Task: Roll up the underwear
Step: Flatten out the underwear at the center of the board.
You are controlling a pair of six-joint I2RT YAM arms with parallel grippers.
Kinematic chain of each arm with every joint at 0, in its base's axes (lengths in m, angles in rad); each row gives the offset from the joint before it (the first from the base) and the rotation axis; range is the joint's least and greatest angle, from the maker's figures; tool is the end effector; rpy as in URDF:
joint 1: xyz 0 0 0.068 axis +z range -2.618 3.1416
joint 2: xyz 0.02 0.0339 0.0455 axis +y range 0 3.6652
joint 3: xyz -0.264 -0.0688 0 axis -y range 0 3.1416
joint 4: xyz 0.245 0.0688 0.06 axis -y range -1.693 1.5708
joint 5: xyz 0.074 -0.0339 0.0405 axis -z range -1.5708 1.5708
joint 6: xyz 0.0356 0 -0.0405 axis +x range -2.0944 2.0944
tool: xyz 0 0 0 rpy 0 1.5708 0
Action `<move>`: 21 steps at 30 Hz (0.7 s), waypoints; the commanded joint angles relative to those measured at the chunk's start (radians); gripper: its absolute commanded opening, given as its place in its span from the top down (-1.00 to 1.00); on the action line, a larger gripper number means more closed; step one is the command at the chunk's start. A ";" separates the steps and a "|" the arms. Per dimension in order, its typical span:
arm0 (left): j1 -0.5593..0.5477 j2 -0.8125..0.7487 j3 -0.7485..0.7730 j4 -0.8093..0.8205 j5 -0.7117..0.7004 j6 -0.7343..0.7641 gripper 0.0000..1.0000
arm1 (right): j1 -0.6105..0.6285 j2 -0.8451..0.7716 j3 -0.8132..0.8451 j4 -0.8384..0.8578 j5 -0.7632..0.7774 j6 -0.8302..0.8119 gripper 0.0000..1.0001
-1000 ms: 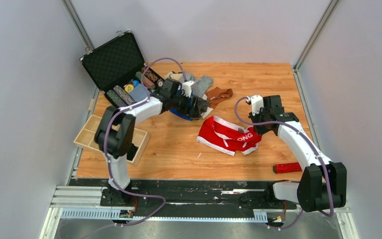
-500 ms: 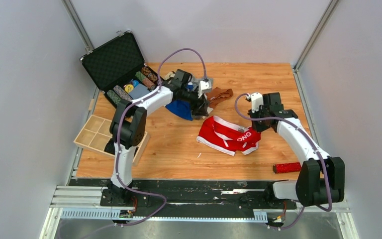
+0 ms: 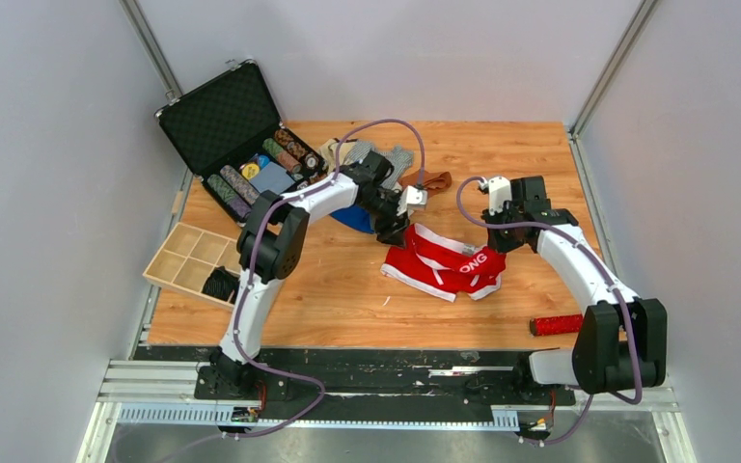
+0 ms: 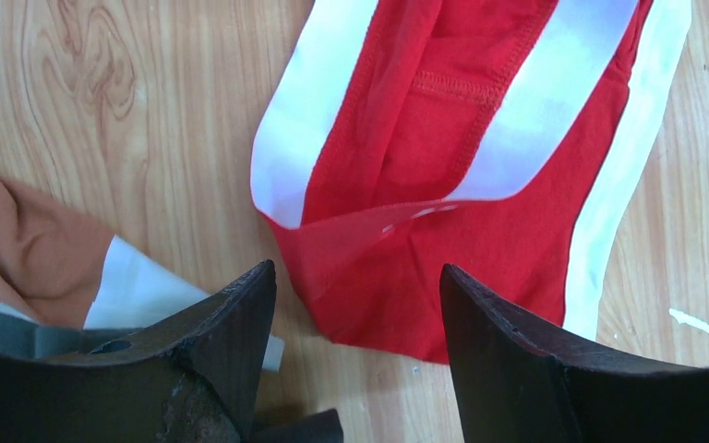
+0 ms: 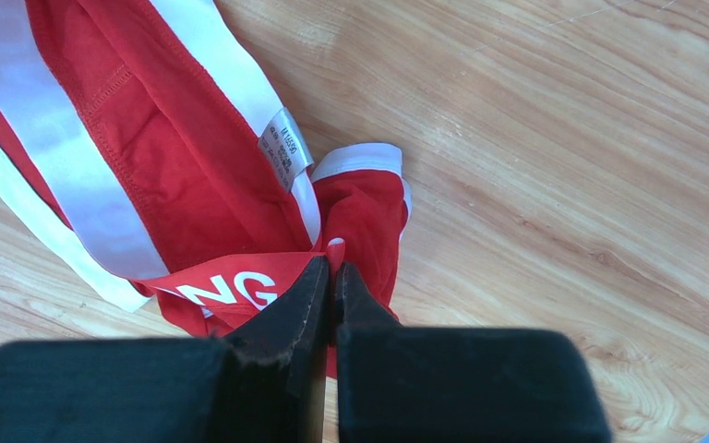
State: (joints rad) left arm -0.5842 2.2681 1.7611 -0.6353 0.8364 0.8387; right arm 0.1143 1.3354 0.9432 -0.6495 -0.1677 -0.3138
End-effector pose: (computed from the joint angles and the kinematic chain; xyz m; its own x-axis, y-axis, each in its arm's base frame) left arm 0.3804 -0.2832 0.1604 -0.0409 0.6246 -0.7799 0.9833 -0.1132 -0.1422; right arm 0.2604 0.0359 0.2378 -0.7552 -0.3930 -0.5246 -0.4513 0.8922 -0.0187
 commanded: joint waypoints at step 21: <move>-0.010 0.056 0.142 0.088 0.068 -0.174 -0.07 | -0.016 -0.004 0.024 0.025 -0.030 0.024 1.00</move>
State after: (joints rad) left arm -0.5938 2.3135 1.8477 -0.5770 0.8455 0.7002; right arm 0.1066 1.3392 0.9432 -0.6495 -0.1810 -0.3069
